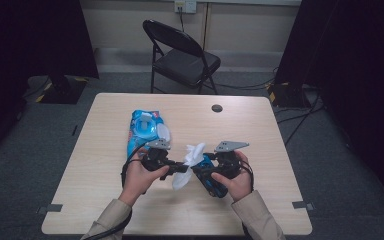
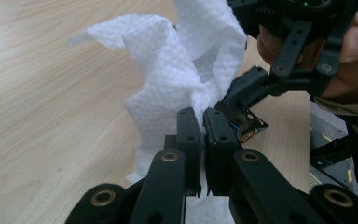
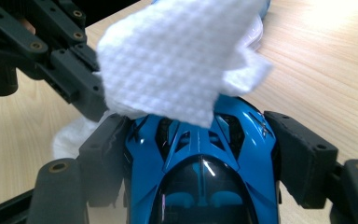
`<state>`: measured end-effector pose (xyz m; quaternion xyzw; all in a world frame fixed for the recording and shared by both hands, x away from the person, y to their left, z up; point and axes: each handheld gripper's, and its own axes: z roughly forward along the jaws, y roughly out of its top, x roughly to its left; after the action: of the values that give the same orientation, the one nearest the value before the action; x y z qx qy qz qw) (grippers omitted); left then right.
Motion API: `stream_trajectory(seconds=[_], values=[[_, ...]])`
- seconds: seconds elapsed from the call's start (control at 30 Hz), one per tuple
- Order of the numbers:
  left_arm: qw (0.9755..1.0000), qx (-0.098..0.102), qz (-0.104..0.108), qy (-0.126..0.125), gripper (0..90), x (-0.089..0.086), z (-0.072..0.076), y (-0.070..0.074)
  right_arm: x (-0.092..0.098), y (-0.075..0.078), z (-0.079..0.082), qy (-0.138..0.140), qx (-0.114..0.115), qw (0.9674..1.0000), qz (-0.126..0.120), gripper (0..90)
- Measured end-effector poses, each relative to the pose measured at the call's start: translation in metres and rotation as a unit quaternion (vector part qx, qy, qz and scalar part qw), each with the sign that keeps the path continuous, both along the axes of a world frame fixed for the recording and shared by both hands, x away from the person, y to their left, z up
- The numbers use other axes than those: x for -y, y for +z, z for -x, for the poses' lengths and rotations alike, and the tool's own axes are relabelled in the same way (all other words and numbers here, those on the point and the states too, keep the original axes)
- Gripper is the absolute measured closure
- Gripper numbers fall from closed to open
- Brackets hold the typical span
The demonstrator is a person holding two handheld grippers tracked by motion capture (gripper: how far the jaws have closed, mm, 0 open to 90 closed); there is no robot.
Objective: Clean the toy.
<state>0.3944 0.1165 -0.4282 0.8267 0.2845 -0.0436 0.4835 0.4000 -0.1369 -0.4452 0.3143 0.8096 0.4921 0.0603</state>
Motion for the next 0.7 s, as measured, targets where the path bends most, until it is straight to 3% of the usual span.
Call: stream_trajectory(seconds=[0.1,0.23,0.4,0.7], values=[[0.9999,0.009,0.006,0.007,86.3,-0.004,-0.001,0.004,0.001,0.000,0.000,-0.002,0.000,1.0000,-0.002,26.2],[0.9984,0.028,0.031,0.037,86.2,-0.011,-0.011,0.019,0.000,0.000,0.000,0.001,0.000,1.0000,-0.001,26.2],[0.9970,0.043,0.042,0.048,86.2,-0.001,-0.021,0.034,-0.006,0.000,0.002,0.014,0.003,0.9999,0.002,26.2],[0.9984,0.026,0.035,0.035,86.1,0.032,-0.028,0.024,-0.016,0.002,0.007,0.033,0.009,0.9994,0.004,26.2]])
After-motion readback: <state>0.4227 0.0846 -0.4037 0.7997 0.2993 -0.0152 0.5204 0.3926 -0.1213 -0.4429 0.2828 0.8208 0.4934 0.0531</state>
